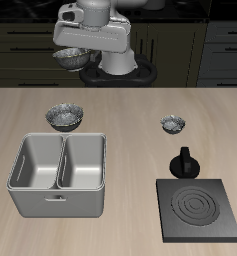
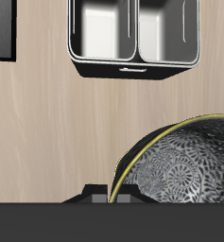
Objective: Place the medium-sized bowl inside the right compartment of the bowl drainer
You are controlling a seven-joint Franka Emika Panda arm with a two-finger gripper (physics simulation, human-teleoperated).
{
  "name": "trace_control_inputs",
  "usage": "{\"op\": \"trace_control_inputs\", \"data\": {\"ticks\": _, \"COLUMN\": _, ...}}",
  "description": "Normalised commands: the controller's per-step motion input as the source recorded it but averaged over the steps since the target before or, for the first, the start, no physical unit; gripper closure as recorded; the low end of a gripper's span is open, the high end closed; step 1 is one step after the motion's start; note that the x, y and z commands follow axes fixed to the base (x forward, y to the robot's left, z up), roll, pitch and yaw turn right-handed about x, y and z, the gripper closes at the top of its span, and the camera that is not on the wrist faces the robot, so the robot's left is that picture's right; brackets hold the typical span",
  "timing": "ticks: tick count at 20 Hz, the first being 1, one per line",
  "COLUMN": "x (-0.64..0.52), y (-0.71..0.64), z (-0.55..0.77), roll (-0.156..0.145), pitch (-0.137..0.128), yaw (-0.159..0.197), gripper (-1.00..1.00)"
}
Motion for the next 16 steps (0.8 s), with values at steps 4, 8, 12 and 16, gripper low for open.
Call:
{"op": "trace_control_inputs", "data": {"ticks": 4, "x": 0.33, "y": -0.20, "z": 0.14, "roll": 0.031, "pitch": -0.011, "yaw": 0.017, "gripper": 1.00}}
{"op": "trace_control_inputs", "data": {"ticks": 8, "x": 0.47, "y": -0.54, "z": 0.15, "roll": -0.069, "pitch": 0.007, "yaw": -0.009, "gripper": 1.00}}
{"op": "trace_control_inputs", "data": {"ticks": 12, "x": 0.45, "y": -0.41, "z": 0.10, "roll": -0.049, "pitch": 0.009, "yaw": 0.015, "gripper": 1.00}}
{"op": "trace_control_inputs", "data": {"ticks": 16, "x": 0.38, "y": -0.22, "z": 0.08, "roll": -0.020, "pitch": 0.017, "yaw": -0.021, "gripper": 1.00}}
